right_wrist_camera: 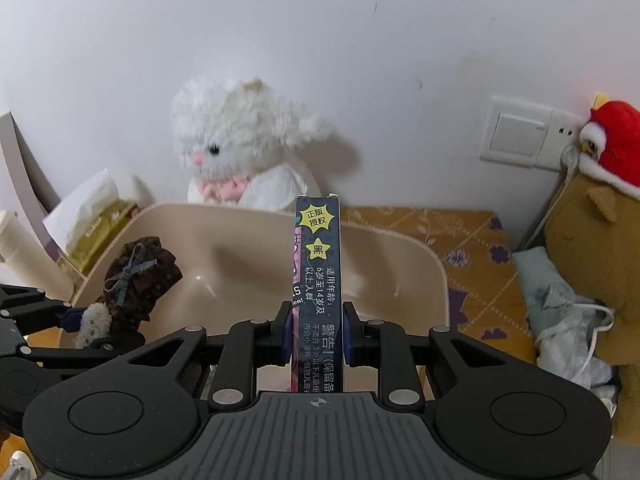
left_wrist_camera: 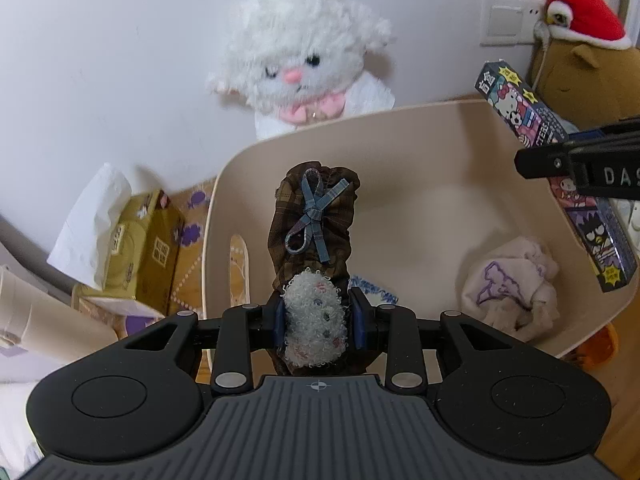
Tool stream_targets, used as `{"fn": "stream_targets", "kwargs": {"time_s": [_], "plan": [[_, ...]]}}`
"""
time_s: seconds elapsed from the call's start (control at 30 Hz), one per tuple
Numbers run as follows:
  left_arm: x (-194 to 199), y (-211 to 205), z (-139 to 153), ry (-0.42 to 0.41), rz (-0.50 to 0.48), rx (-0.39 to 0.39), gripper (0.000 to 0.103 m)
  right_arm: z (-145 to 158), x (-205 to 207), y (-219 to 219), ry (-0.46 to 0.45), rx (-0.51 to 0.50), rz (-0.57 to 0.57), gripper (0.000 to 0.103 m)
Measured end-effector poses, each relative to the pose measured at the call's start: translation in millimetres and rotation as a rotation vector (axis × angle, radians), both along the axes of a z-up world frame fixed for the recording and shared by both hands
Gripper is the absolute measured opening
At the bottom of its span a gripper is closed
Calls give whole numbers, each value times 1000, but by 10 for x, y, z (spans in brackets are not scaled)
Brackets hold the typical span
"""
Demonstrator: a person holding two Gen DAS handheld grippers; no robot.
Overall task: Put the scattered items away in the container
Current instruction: 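Carry the brown plush and snack box into the basket and release both, then grasp the beige fuzzy cloth with the left gripper while the right grasps the orange cup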
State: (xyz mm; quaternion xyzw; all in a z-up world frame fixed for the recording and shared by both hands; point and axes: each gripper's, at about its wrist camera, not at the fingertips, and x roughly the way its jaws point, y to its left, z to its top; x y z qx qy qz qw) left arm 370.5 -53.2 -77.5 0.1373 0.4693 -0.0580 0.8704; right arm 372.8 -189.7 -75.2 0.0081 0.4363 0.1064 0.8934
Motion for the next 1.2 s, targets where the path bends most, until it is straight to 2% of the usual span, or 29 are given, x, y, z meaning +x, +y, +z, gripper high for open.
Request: {"fn": "stream_targets", "kwargs": {"time_s": [0.17, 0.2, 0.23, 0.27, 0.3, 0.33, 0.37, 0.47, 0.53, 0.57, 0.77, 0.97, 1.2], "plan": [[25, 12, -85, 54, 0, -9, 34, -124, -31, 0, 41, -20, -4, 22], [19, 10, -93, 53, -3, -3, 35, -132, -43, -10, 48, -23, -7, 34], [15, 11, -100, 54, -4, 0, 36, -134, -59, -21, 50, -21, -7, 38], [12, 14, -102, 57, -6, 0, 43, -125, -78, -31, 49, -20, -10, 47], [5, 20, -100, 58, -6, 0, 58, -111, -96, -45, 49, -20, -15, 61], [-9, 34, -95, 58, -3, -2, 66, -93, -118, -61, 44, -15, -19, 74], [-30, 45, -85, 52, -3, -4, 76, -69, -139, -77, 39, -11, -19, 77], [-99, 94, -42, 37, -5, -12, 78, -11, -192, -116, 37, -5, -19, 81], [-132, 124, -18, 37, 3, -18, 78, 29, -242, -145, 29, -3, -28, 97], [-152, 144, 1, 35, 5, -28, 78, 55, -272, -154, 19, -3, -31, 100], [-333, 218, 142, 9, 13, -56, 81, 198, -463, -167, -7, -5, -15, 103], [-579, 310, 291, -7, -3, -60, 84, 325, -749, -186, -53, -52, 36, 103], [-945, 478, 336, 17, 16, -113, 86, 236, -1047, -346, -38, -145, 98, 103]]}}
